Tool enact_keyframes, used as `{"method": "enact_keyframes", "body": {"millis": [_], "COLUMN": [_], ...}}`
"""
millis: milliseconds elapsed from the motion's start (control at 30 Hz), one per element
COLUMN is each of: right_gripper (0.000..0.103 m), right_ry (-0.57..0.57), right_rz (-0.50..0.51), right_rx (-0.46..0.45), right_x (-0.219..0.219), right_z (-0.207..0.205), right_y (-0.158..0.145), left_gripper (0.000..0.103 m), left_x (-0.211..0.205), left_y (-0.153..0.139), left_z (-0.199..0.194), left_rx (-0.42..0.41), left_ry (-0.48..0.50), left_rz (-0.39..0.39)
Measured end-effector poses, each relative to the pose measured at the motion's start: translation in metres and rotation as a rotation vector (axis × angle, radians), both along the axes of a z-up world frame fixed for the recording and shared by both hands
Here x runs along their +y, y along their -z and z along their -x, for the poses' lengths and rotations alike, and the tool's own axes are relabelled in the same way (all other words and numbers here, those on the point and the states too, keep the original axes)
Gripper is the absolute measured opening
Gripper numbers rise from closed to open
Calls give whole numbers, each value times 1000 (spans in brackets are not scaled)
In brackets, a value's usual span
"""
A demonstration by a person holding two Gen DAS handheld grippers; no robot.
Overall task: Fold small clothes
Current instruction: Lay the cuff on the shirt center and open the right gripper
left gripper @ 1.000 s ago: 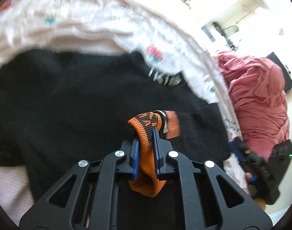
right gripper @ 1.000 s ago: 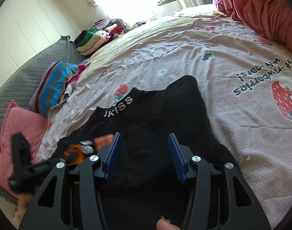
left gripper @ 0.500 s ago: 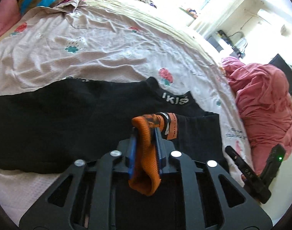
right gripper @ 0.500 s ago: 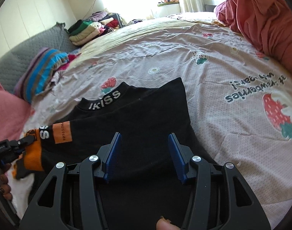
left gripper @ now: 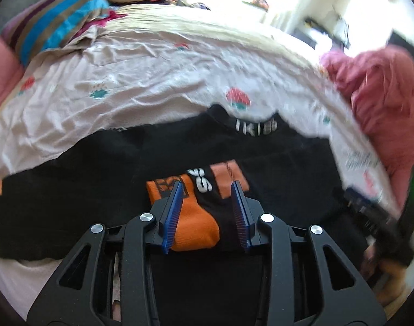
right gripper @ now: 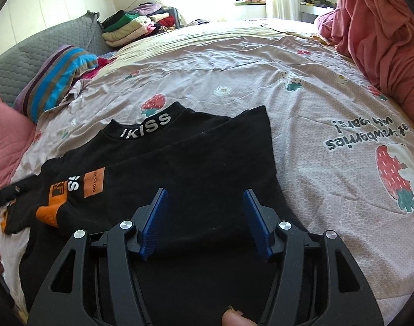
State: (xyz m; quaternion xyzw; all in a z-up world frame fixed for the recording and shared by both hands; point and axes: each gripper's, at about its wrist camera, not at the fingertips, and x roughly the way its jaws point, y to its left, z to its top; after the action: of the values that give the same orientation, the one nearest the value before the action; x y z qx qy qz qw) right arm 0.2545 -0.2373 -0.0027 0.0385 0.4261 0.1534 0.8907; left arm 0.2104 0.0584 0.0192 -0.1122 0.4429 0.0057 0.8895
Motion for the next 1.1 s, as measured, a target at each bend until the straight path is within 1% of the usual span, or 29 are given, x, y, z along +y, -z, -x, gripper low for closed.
{"method": "enact_keyframes", "body": {"millis": [33,100,167,200,233,300,333,433,600,667,800,967,1000,1033,1100], "right_gripper": [56,56,57,58,59,60,60,60,61,61,73,75,82,86,87], "right_ry": [-10,-22,-40,-42,-35,-2,10,12,13,11,13,1,0,1,1], "right_rz": [0,-1,5,18,53,123,141,128,105,83,50,49,47,42,36], "right_rx": [5,12,30,39,55,92,112,110,96,85,74,55,53,47,31], "right_x": [2,5,7,9,9,7,5,1,-1,-4,-8,-7,-7,-7,-7], "right_z": [-1,-1,-2,-3,-5,-9,-11,-10,-6,-3,4,11,12,14,16], "right_y": [1,2,6,8,14,27,34,37,31,27,20,15,14,13,10], "left_gripper": [28,28,28,28,29,29,29,29,29,31,36,41,42,45,51], "left_x": [-5,-7,-4,-3,0,2,3,4,7,5,0,-2,-1,0,2], "left_y": [8,24,52,58,62,59,58,59,57,54,51,46,46,45,42], "left_z": [-3,-8,-12,-12,-11,-10,-9,-7,-7,-7,-6,-4,-3,-3,0], "left_rx": [27,77,168,178,173,168,163,161,162,160,150,140,140,139,134], "left_ry": [13,11,-16,-24,-37,-49,-50,-47,-48,-45,-35,-32,-33,-34,-37], "left_rz": [-25,-37,-12,-1,7,20,28,36,50,60,48,62,66,71,71]}}
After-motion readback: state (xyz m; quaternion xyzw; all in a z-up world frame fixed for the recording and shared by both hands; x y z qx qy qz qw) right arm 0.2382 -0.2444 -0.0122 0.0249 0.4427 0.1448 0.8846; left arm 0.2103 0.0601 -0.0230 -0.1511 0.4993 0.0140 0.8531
